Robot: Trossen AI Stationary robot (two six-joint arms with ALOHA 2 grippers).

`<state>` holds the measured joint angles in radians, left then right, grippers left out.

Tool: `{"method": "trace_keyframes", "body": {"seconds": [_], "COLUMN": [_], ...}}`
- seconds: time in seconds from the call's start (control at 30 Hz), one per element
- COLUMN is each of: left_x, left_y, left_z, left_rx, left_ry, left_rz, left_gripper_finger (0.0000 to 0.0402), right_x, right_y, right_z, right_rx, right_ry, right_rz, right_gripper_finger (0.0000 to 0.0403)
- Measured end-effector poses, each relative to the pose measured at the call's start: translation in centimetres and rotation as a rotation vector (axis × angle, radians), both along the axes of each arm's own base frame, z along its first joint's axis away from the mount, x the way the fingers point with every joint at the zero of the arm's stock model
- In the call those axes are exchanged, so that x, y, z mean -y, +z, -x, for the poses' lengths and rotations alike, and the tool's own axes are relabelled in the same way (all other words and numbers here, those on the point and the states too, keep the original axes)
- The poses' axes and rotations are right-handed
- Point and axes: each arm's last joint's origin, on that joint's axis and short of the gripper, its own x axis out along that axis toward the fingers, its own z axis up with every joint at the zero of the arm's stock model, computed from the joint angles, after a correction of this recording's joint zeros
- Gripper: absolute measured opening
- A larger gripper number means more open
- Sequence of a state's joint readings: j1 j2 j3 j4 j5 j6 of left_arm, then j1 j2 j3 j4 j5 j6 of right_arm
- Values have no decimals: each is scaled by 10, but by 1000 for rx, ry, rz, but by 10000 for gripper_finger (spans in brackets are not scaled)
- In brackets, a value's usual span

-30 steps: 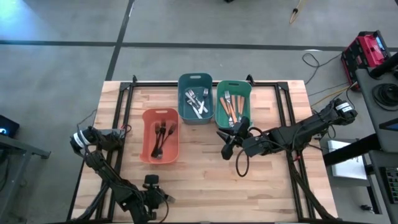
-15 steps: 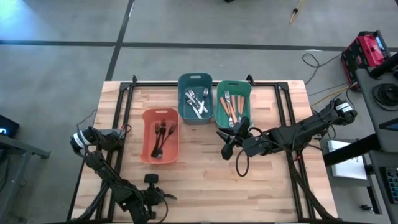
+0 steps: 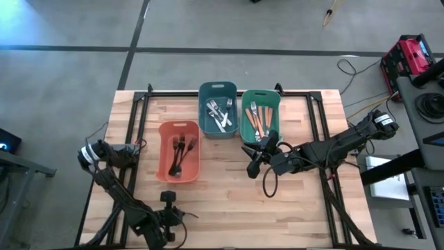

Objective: Sort silverware by color (type)
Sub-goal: Put the black fork into the orange bin

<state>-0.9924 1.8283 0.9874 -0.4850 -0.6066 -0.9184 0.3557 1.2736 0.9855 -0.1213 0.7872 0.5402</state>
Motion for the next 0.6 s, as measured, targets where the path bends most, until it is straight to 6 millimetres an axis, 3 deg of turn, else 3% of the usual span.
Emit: {"method": "trace_keyframes", "body": {"seconds": [0.2, 0.6], "left_x": [0, -16], "left_y": [30, 137], "left_z": [-3, -1], "left_rx": [86, 512], "left_ry": [-20, -93], "left_rz": [-57, -251], "left_gripper_finger": [0, 0], "right_x": [0, -1], "right_y": [0, 0], "right_z": [0, 0], "right_rx": [-5, -12], "right_ry": [4, 19], "right_rz": [9, 18], "right_gripper_finger": [75, 75]}}
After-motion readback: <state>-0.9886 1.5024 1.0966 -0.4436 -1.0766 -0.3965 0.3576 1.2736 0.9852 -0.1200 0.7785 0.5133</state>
